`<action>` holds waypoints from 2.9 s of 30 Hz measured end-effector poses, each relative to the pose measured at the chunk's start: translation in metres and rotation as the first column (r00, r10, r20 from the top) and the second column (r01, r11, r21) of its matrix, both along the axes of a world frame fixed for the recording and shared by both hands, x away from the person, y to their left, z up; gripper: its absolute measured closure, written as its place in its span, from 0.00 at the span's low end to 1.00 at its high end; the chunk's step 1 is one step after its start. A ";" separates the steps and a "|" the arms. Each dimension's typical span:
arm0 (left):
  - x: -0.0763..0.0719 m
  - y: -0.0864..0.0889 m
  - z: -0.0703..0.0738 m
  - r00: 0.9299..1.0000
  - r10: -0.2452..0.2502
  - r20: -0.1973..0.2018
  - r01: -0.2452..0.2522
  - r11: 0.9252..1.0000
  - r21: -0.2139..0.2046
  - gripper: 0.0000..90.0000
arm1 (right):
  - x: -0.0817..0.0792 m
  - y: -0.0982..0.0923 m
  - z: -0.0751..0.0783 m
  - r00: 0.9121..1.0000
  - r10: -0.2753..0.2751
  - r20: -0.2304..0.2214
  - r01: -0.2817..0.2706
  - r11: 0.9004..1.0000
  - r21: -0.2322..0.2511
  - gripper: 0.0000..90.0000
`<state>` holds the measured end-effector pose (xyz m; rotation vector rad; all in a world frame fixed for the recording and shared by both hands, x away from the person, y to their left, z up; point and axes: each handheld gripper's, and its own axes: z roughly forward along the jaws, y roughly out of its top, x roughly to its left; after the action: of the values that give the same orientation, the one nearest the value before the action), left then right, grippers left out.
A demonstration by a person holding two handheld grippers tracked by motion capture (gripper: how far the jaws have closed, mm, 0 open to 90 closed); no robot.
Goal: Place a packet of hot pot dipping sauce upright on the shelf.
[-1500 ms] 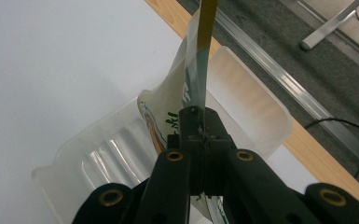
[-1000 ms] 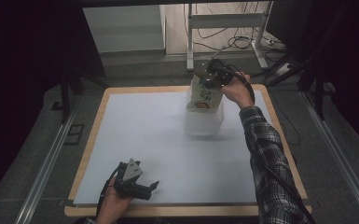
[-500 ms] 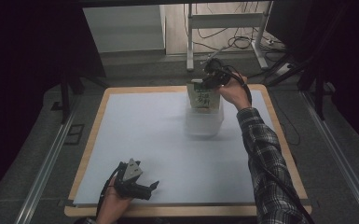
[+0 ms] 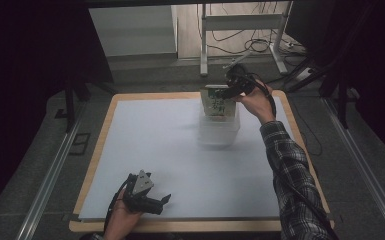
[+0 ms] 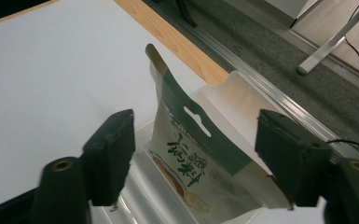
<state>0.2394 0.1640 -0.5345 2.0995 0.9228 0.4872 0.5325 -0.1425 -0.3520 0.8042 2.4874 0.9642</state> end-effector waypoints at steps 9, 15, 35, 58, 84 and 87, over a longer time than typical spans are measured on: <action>0.000 0.000 0.000 1.000 -0.001 0.000 0.001 1.000 0.001 0.01 | -0.006 -0.015 -0.001 1.000 0.008 -0.028 -0.006 0.997 0.078 0.13; 0.000 -0.001 -0.001 1.000 -0.001 -0.001 0.001 1.000 0.004 0.01 | -0.010 -0.024 -0.005 1.000 -0.012 -0.027 0.014 0.995 0.095 0.09; 0.000 -0.001 0.000 1.000 -0.001 0.002 0.001 1.000 0.007 0.01 | -0.032 -0.037 -0.016 0.999 0.015 -0.041 -0.009 0.989 0.149 0.01; 0.000 -0.001 -0.001 1.000 0.000 0.002 0.000 1.000 0.005 0.01 | -0.060 -0.051 -0.042 0.996 0.040 -0.085 -0.020 0.974 0.227 0.01; -0.001 -0.002 -0.001 1.000 0.000 -0.006 0.000 1.000 0.006 0.01 | -0.110 -0.066 -0.071 0.998 0.027 -0.058 -0.010 0.959 0.283 0.00; 0.000 -0.002 -0.001 1.000 -0.003 -0.008 0.003 1.000 0.006 0.01 | -0.113 -0.066 -0.075 0.998 0.038 -0.053 -0.021 0.959 0.283 0.00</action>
<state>0.2390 0.1624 -0.5352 2.1093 0.9241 0.4811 0.4195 -0.2086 -0.4271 0.8936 2.4478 1.3468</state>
